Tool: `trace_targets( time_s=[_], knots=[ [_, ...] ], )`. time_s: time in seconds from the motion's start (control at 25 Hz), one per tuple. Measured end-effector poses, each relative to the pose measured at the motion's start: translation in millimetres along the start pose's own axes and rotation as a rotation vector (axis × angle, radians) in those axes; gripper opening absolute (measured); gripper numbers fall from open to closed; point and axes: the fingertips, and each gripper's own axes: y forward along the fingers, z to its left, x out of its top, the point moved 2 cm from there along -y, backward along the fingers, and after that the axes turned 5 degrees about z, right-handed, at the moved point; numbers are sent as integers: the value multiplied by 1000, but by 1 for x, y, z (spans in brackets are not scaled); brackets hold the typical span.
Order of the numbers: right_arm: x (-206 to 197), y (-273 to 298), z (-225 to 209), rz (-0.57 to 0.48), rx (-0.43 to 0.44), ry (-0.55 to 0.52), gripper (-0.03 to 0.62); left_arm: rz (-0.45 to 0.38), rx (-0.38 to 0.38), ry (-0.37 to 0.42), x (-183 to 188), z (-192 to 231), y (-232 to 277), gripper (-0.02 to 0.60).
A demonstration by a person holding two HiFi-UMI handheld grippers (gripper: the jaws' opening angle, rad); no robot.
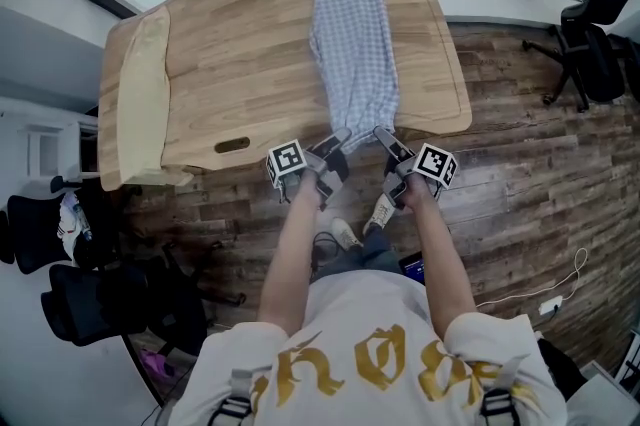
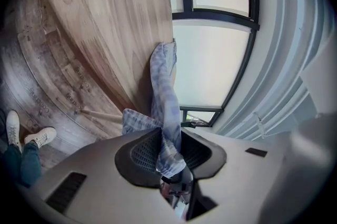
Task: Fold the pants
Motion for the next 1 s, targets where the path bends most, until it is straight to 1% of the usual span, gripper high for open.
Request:
trace_targets(
  time_s=[0.04, 0.08, 0.12, 0.24, 0.36, 0.44, 0.48, 0.52, 0.56, 0.64, 0.72, 0.8, 0.88, 1.0],
  knots=[
    [0, 2, -7, 6, -41, -4, 449, 5, -1, 2, -2, -1, 0, 124],
    [0, 4, -11, 8, -63, -7, 449, 11, 1, 4, -4, -1, 0, 124],
    [0, 6, -13, 7, -67, -5, 451, 17, 2, 6, -6, -2, -1, 124],
    [3, 13, -5, 2, -18, 10, 449, 30, -5, 5, -9, -4, -2, 124],
    [3, 18, 3, 27, 40, 36, 447, 39, -2, 10, -9, -6, -3, 123],
    [3, 17, 5, 43, 52, 41, 441, 44, 10, 25, -9, -5, -5, 123],
    [2, 15, 5, 48, 34, 14, 362, 50, 21, 36, -9, -5, -7, 124],
    [1, 12, 7, 55, 5, -35, 187, 61, 36, 56, -10, -5, -10, 124],
    [-2, 8, 10, 66, -20, -92, 125, 78, 55, 84, -13, -6, -12, 124],
    [-7, 2, 21, 93, -31, -180, 88, 120, 97, 140, -18, -6, -17, 124],
    [-12, -5, 36, 113, -12, -238, 83, 147, 112, 152, -24, -10, -23, 124],
    [-19, -14, 52, 133, -2, -314, 82, 159, 98, 158, -29, -18, -31, 124],
    [-28, -23, 67, 155, 0, -405, 79, 173, 88, 185, -36, -26, -38, 124],
    [-44, -40, 89, 175, 35, -492, 77, 190, 55, 214, -54, -41, -53, 124]
  ],
)
